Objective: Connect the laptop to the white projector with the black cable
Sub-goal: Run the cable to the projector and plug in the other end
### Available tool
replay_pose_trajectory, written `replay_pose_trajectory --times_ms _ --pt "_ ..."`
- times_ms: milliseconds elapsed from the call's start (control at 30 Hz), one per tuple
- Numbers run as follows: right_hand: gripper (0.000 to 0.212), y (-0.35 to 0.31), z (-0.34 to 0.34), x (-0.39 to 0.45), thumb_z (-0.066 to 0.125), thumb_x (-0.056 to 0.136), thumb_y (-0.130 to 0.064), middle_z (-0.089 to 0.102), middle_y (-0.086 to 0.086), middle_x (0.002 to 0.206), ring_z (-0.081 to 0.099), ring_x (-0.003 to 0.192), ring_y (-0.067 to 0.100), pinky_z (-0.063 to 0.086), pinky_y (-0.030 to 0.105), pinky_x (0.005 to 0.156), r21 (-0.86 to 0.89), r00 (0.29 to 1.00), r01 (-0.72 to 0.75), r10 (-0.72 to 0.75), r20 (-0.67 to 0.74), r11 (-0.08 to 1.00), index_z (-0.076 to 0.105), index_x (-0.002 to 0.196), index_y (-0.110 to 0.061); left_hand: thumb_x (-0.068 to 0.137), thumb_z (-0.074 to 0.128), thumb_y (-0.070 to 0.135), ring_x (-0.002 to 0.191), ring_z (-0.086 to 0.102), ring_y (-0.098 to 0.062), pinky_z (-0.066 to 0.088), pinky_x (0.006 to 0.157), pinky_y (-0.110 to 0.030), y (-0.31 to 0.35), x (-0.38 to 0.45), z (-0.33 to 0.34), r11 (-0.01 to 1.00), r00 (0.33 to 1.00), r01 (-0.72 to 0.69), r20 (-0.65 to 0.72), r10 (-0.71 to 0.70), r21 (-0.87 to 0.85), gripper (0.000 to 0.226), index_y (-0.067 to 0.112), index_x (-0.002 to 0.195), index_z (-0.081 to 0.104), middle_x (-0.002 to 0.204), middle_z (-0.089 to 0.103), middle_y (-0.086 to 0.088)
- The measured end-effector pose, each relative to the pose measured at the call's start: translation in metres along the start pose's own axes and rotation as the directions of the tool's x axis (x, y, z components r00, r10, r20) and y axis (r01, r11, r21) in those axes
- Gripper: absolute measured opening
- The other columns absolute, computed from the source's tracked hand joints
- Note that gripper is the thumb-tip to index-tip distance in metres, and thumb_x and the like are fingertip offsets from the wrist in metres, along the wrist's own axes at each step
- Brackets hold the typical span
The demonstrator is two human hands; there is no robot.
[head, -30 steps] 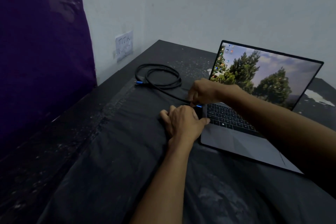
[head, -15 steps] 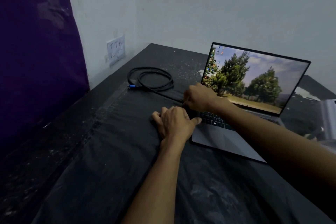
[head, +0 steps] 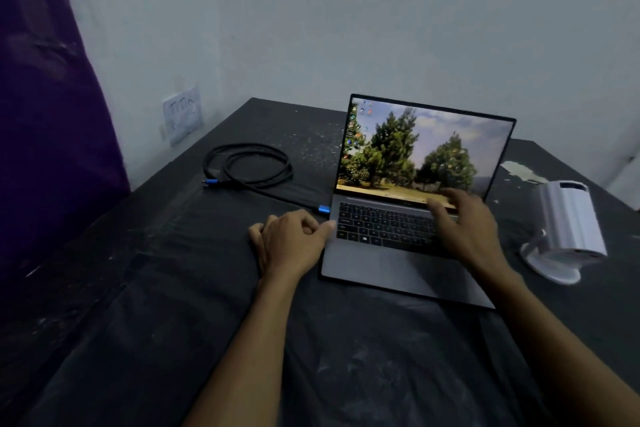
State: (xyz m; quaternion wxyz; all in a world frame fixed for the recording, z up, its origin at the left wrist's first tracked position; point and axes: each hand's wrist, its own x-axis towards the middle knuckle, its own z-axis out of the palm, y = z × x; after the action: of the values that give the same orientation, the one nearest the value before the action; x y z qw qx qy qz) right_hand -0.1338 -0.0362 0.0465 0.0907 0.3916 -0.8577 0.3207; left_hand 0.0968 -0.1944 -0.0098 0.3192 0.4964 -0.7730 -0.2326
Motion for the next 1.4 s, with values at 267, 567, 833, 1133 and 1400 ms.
replay_pose_trajectory --times_ms 267,567,833,1133,1400 --pt "0.066 0.067 -0.012 -0.058 0.045 0.099 -0.061 0.061 0.028 0.135 0.053 0.128 0.048 0.039 0.058 0.107 -0.245 0.965 -0.256 0.263 -0.004 0.935 0.051 0.14 -0.01 0.09 0.068 0.05 0.095 0.067 -0.015 0.029 0.088 -0.037 0.0 0.002 0.002 0.999 0.998 0.032 -0.059 -0.031 0.016 0.017 0.035 0.083 0.063 0.078 0.066 0.02" --pt "0.073 0.076 -0.02 -0.059 0.055 0.094 -0.064 0.069 0.023 0.125 0.059 0.119 0.042 0.048 0.05 0.1 -0.043 0.995 -0.087 0.089 0.035 0.995 0.05 0.144 -0.011 0.099 0.059 0.034 0.148 0.034 -0.025 0.027 0.114 -0.049 0.006 -0.002 0.008 0.951 0.982 -0.162 0.138 0.129 0.263 0.058 0.031 0.156 0.045 0.17 0.031 0.007" --pt "0.079 0.082 -0.026 -0.061 0.052 0.09 -0.075 0.072 0.017 0.125 0.064 0.116 0.037 0.05 0.045 0.093 0.026 1.0 -0.018 0.018 0.006 0.999 0.055 0.141 -0.014 0.106 0.046 0.031 0.151 0.027 -0.017 0.018 0.115 -0.04 0.01 -0.005 0.006 0.947 0.966 -0.189 0.224 0.131 0.26 0.051 0.031 0.157 0.042 0.172 0.029 0.009" --pt "0.087 0.083 -0.018 -0.058 0.04 0.087 -0.084 0.076 0.015 0.108 0.07 0.099 0.033 0.052 0.043 0.085 0.01 0.995 0.035 -0.034 -0.094 0.999 0.06 0.131 -0.012 0.099 0.06 0.026 0.129 0.053 -0.015 0.02 0.098 -0.035 0.001 0.019 -0.01 0.986 0.971 -0.149 0.198 0.131 0.077 0.025 0.035 0.122 0.061 0.125 0.064 0.008" --pt "0.077 0.086 -0.009 -0.057 0.049 0.089 -0.079 0.074 0.014 0.112 0.065 0.108 0.035 0.053 0.047 0.09 0.015 0.998 0.001 0.0 -0.069 1.0 0.058 0.132 -0.016 0.094 0.065 0.028 0.134 0.053 -0.037 0.042 0.11 -0.045 0.006 0.11 -0.038 0.89 0.992 -0.084 0.117 0.035 0.447 0.048 0.011 0.139 0.06 0.142 0.061 -0.016"
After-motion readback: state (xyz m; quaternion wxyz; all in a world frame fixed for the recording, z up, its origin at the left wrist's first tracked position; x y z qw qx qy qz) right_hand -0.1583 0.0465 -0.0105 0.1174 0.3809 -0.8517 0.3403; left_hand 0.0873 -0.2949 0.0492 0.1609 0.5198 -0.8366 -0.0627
